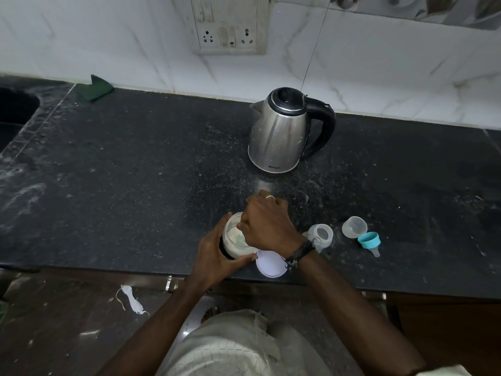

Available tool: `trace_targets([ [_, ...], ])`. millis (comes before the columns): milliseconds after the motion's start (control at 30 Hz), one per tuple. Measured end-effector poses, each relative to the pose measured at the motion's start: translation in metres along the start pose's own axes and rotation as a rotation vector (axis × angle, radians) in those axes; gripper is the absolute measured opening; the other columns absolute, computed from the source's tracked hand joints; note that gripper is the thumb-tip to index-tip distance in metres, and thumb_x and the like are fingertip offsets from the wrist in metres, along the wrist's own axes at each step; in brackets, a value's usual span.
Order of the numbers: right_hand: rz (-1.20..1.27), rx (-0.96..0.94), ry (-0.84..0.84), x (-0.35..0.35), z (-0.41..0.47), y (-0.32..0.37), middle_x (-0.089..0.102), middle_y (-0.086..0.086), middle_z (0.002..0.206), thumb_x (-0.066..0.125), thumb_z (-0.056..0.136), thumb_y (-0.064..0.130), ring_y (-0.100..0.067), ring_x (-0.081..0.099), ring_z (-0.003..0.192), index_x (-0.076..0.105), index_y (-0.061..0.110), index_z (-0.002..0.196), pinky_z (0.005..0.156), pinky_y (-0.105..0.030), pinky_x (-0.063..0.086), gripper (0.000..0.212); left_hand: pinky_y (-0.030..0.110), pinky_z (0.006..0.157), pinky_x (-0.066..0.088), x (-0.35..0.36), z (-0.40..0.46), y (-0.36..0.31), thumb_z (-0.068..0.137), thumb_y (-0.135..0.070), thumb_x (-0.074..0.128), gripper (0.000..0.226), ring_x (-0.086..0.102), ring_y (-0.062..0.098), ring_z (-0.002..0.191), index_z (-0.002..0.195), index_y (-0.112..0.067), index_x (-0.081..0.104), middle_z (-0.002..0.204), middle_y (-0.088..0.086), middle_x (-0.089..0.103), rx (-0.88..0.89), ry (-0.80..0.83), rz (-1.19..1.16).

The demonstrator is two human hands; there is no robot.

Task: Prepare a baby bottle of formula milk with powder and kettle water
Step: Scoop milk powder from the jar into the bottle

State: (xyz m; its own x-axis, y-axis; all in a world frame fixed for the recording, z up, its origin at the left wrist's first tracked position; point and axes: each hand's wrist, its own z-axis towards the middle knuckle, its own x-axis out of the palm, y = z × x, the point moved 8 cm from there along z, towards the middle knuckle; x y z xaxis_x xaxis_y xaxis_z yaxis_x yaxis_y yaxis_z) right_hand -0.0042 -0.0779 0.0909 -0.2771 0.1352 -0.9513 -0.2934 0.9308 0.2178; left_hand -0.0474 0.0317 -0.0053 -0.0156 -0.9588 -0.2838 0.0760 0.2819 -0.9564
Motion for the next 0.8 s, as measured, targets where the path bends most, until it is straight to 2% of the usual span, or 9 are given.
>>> trace_targets([
  [167, 0.004, -0.028, 0.07, 0.006, -0.002, -0.002, 0.055, -0.004, 0.119, 0.066, 0.086, 0.045, -0.03, 0.038, 0.13, 0.073, 0.017, 0.096, 0.103, -0.055, 0.032, 0.031, 0.022, 0.1, 0.051, 0.0, 0.0, 0.0, 0.057, -0.022, 0.101, 0.097, 0.065, 0.007, 0.12, 0.141, -0.008, 0.054, 0.131, -0.002, 0.068, 0.005, 0.005, 0.001],
  [267, 0.013, -0.041, 0.095, 0.005, -0.002, 0.002, 0.055, -0.004, 0.117, 0.067, 0.085, 0.048, -0.031, 0.038, 0.129, 0.073, 0.018, 0.098, 0.103, -0.055, 0.033, 0.033, 0.017, 0.098, 0.051, 0.001, -0.001, -0.002, 0.058, -0.023, 0.101, 0.097, 0.066, 0.004, 0.117, 0.141, -0.006, 0.054, 0.129, -0.004, 0.069, 0.009, 0.007, 0.001],
  [333, 0.025, -0.047, 0.13, 0.007, -0.001, 0.005, 0.054, -0.006, 0.122, 0.068, 0.086, 0.041, -0.033, 0.035, 0.133, 0.073, 0.019, 0.1, 0.104, -0.058, 0.031, 0.026, 0.016, 0.099, 0.05, 0.0, -0.001, -0.003, 0.057, -0.023, 0.101, 0.098, 0.064, 0.001, 0.119, 0.141, -0.005, 0.053, 0.13, -0.006, 0.067, 0.012, 0.009, -0.001],
  [400, 0.074, -0.072, 0.225, 0.015, -0.001, 0.008, 0.047, -0.008, 0.134, 0.065, 0.089, 0.022, -0.04, 0.021, 0.143, 0.073, 0.025, 0.107, 0.109, -0.064, 0.023, 0.02, 0.016, 0.101, 0.049, 0.0, 0.0, -0.002, 0.058, -0.02, 0.101, 0.099, 0.062, 0.001, 0.122, 0.142, -0.004, 0.052, 0.133, -0.006, 0.065, 0.019, 0.012, 0.006],
  [500, 0.05, -0.102, 0.364, 0.028, 0.0, 0.009, 0.032, -0.012, 0.149, 0.059, 0.089, 0.006, -0.046, -0.002, 0.148, 0.064, 0.036, 0.124, 0.111, -0.069, 0.01, 0.046, 0.017, 0.101, 0.049, 0.0, 0.0, 0.0, 0.059, -0.017, 0.1, 0.099, 0.062, 0.004, 0.123, 0.143, -0.003, 0.05, 0.135, 0.0, 0.065, 0.027, 0.015, 0.012],
  [600, -0.027, -0.107, 0.365, 0.033, 0.008, 0.011, 0.026, -0.014, 0.152, 0.064, 0.088, 0.014, -0.048, -0.012, 0.146, 0.064, 0.037, 0.121, 0.109, -0.074, 0.003, 0.04, 0.018, 0.101, 0.05, 0.0, 0.0, 0.001, 0.059, -0.02, 0.1, 0.099, 0.062, 0.003, 0.123, 0.144, -0.002, 0.05, 0.135, 0.001, 0.065, 0.029, 0.012, 0.02],
  [700, -0.057, -0.094, 0.361, 0.037, 0.013, 0.015, 0.029, -0.014, 0.151, 0.065, 0.087, 0.016, -0.048, -0.011, 0.147, 0.065, 0.026, 0.117, 0.108, -0.076, 0.001, 0.032, 0.014, 0.097, 0.049, 0.0, -0.001, -0.001, 0.059, -0.021, 0.1, 0.097, 0.063, -0.003, 0.118, 0.142, -0.002, 0.053, 0.131, -0.006, 0.066, 0.028, -0.001, 0.018],
  [800, -0.059, -0.117, 0.343, 0.039, 0.014, 0.017, 0.031, -0.013, 0.149, 0.063, 0.086, 0.015, -0.048, -0.01, 0.147, 0.068, 0.024, 0.108, 0.107, -0.078, -0.001, 0.024, 0.017, 0.097, 0.05, 0.001, -0.002, -0.002, 0.06, -0.025, 0.099, 0.096, 0.064, 0.001, 0.119, 0.142, -0.004, 0.053, 0.131, -0.007, 0.066, 0.023, 0.004, 0.004],
])
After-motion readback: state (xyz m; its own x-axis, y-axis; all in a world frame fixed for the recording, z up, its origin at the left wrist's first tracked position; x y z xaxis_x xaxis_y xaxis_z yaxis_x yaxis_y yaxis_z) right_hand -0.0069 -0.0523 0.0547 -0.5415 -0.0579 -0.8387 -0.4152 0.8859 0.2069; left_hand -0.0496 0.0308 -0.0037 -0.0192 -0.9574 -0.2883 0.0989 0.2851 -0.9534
